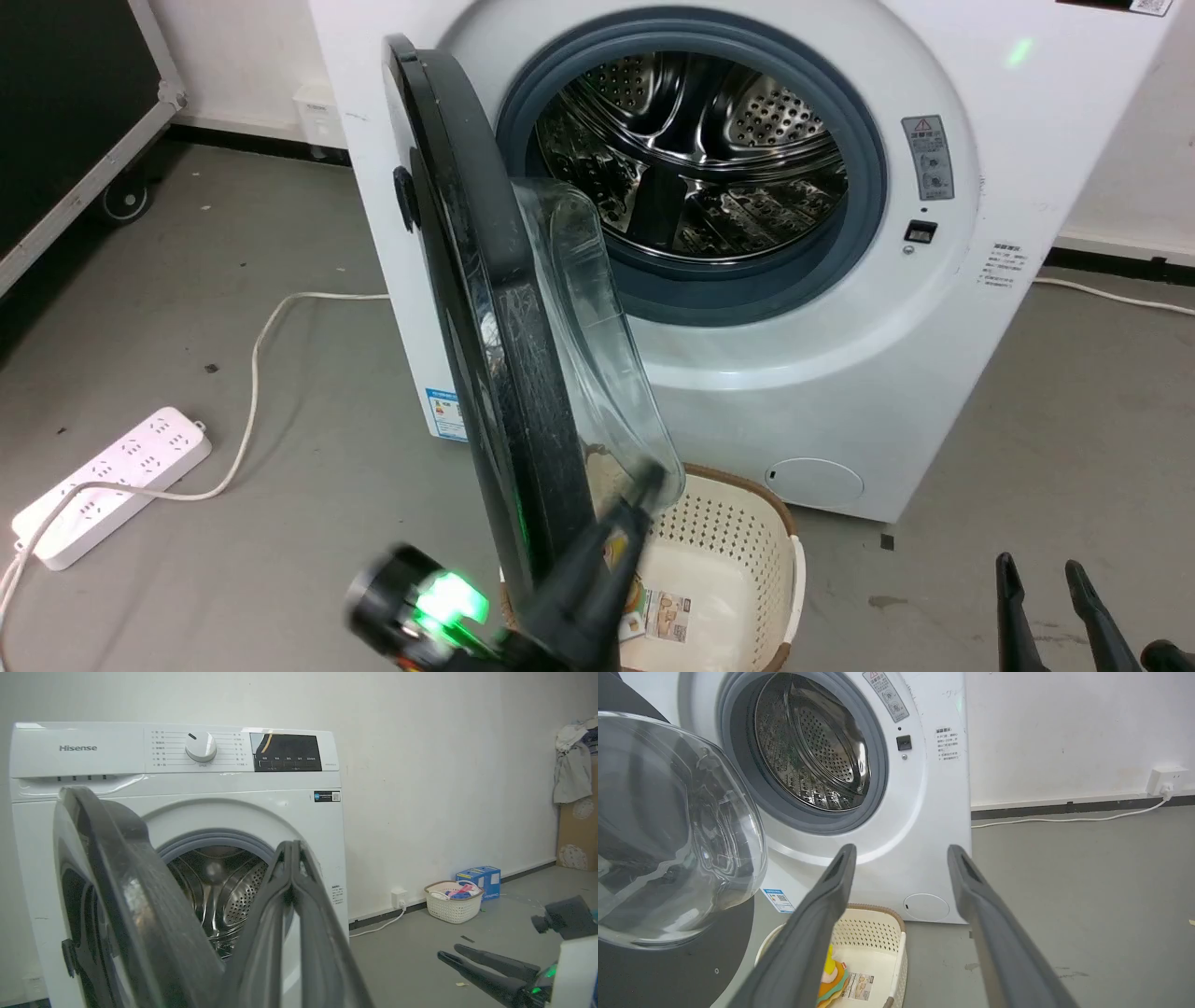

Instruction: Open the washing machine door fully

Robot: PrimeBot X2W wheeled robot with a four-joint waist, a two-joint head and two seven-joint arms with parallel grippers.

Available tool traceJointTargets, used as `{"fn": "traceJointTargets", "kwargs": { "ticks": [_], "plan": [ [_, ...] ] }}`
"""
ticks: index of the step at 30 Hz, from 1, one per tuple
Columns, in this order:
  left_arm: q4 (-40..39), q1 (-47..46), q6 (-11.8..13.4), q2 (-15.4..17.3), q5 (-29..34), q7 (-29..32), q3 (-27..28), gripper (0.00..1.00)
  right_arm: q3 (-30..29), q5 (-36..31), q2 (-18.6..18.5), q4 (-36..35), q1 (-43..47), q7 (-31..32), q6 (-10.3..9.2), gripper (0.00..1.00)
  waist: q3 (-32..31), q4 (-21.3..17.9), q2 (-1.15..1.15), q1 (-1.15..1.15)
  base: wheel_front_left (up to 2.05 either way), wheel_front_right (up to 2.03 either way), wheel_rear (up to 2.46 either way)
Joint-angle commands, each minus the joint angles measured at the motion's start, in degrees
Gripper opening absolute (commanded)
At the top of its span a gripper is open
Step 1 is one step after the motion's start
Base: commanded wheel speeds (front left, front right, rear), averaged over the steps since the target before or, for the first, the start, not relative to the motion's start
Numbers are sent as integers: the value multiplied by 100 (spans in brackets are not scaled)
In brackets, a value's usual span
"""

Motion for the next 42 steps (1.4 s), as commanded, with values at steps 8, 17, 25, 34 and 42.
{"fn": "traceJointTargets", "kwargs": {
  "ticks": [8,17,25,34,42],
  "plan": [
    [952,302,-57,260,-215,591,-599,0,-26,91,19,84,-110,-26,6,100,29,113,0,0,0,0,0],
    [1526,287,318,298,-219,665,-236,0,-39,112,19,110,-105,-26,6,100,64,344,0,0,0,0,0],
    [1596,241,363,378,-258,653,-179,0,-45,178,19,168,-70,-26,6,100,22,1011,0,0,0,0,0],
    [1507,243,521,465,-293,640,-21,0,56,176,19,245,-146,-26,6,100,15,1832,0,0,0,0,0],
    [1308,334,916,536,-345,493,416,0,374,-8,19,494,-571,-26,6,100,233,1973,0,0,0,0,0]
  ]
}}
